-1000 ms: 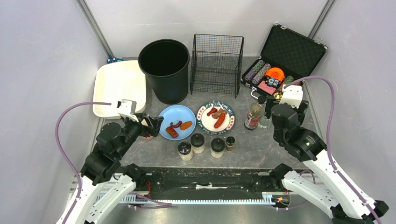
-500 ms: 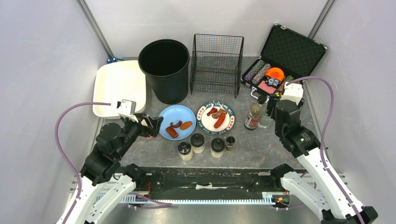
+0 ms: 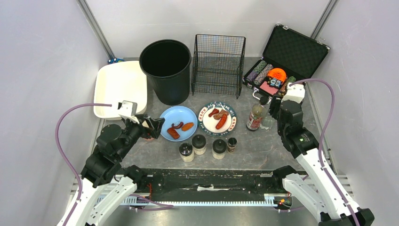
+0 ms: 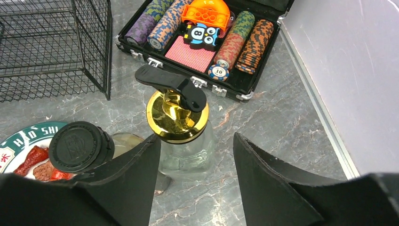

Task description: Clear the kitchen counter

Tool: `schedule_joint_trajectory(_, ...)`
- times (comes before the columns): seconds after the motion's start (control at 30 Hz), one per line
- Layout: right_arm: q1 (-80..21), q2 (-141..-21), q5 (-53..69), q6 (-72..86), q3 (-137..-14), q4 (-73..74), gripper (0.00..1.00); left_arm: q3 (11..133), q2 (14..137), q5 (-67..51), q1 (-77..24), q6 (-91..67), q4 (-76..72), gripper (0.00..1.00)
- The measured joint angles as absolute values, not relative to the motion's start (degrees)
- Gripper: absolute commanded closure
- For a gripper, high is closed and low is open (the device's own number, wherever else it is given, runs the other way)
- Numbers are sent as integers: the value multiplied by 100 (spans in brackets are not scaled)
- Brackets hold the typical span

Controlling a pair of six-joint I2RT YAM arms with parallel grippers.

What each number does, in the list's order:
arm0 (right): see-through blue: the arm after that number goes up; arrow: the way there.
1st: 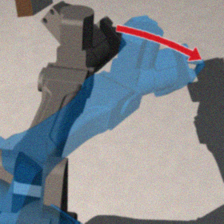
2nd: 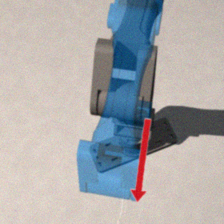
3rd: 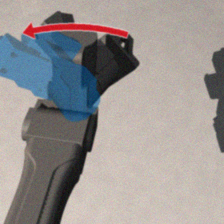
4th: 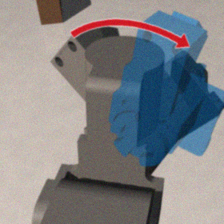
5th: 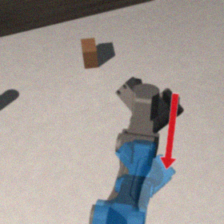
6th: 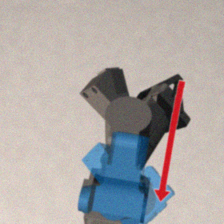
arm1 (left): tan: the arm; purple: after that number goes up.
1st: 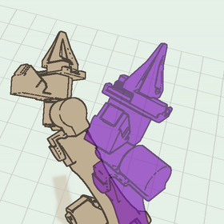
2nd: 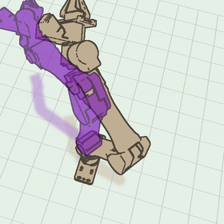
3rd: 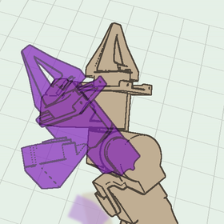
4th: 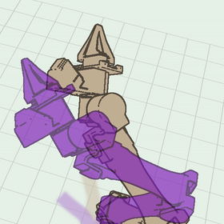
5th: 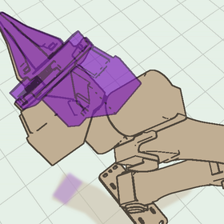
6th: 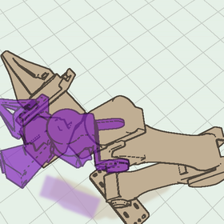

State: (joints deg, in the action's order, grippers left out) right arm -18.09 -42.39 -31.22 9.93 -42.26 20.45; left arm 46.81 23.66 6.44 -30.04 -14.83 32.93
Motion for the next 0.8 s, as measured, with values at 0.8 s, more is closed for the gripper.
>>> schedule_joint_trajectory(0.8, -1754, -4648, -3072, 919, -3942, 1201, 57, 4678, 2314, 578, -3004, -1483, 3293, 15)
